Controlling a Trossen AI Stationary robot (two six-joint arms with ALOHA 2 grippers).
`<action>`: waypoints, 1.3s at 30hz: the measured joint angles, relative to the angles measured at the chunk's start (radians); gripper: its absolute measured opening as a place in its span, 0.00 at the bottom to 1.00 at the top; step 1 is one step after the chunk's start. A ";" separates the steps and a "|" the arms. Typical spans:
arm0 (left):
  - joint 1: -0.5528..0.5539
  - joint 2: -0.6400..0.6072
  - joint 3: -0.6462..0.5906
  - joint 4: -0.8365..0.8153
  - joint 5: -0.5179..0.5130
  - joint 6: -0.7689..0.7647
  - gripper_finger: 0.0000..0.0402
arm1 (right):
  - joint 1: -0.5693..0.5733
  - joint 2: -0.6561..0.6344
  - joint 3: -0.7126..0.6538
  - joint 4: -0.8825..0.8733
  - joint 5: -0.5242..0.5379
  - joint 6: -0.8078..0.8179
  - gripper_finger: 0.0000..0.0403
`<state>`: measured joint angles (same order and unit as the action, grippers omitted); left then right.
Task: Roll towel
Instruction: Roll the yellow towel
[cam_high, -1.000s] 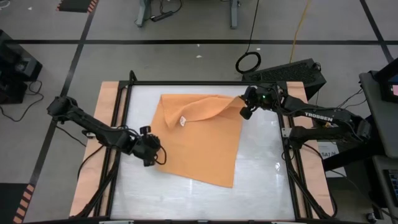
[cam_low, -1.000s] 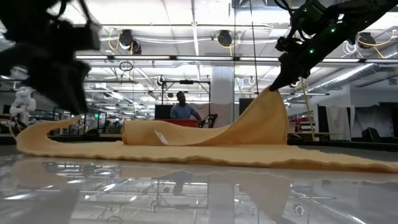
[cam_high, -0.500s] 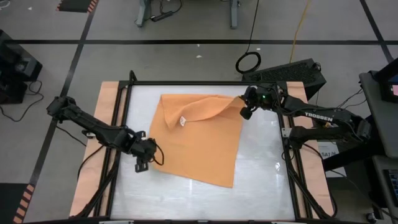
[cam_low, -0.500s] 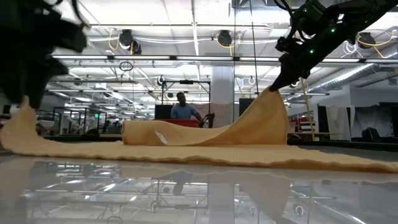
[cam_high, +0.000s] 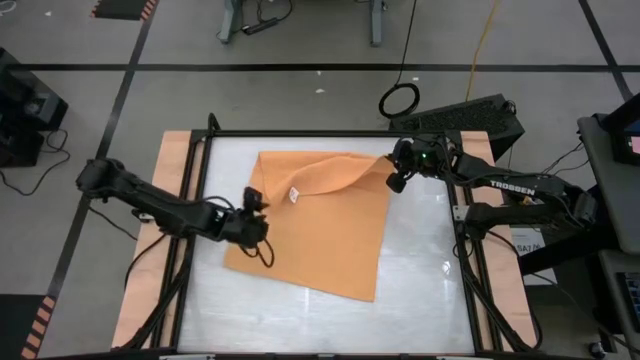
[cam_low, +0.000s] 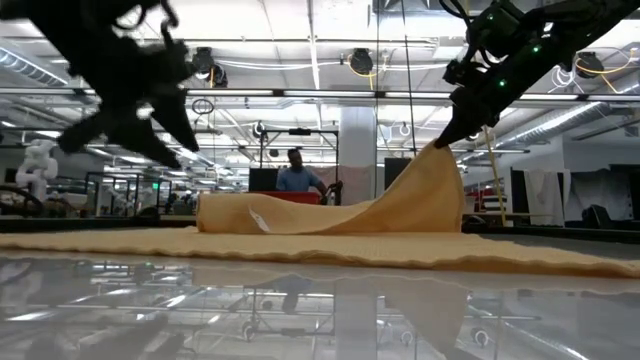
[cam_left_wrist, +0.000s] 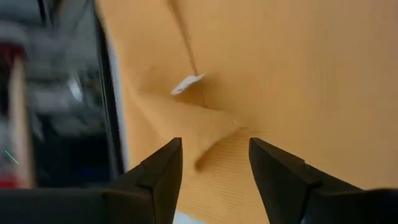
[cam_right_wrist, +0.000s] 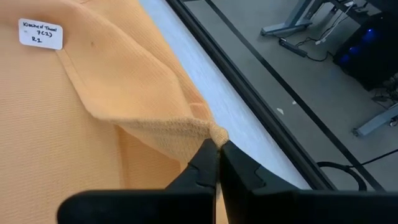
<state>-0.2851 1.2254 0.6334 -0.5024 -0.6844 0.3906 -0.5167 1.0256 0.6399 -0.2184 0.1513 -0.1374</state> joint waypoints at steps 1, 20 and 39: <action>0.017 0.019 -0.023 0.046 0.003 0.094 0.48 | 0.000 0.000 0.000 -0.001 0.000 -0.001 0.00; 0.153 0.198 -0.077 0.314 0.077 0.642 0.46 | 0.000 0.000 0.000 -0.002 0.000 -0.008 0.00; 0.137 0.237 -0.076 0.286 0.075 0.828 0.30 | 0.000 0.000 0.000 0.015 -0.026 -0.001 0.00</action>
<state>-0.1483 1.4627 0.5571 -0.2161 -0.6097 1.2187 -0.5163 1.0256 0.6399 -0.2037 0.1249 -0.1389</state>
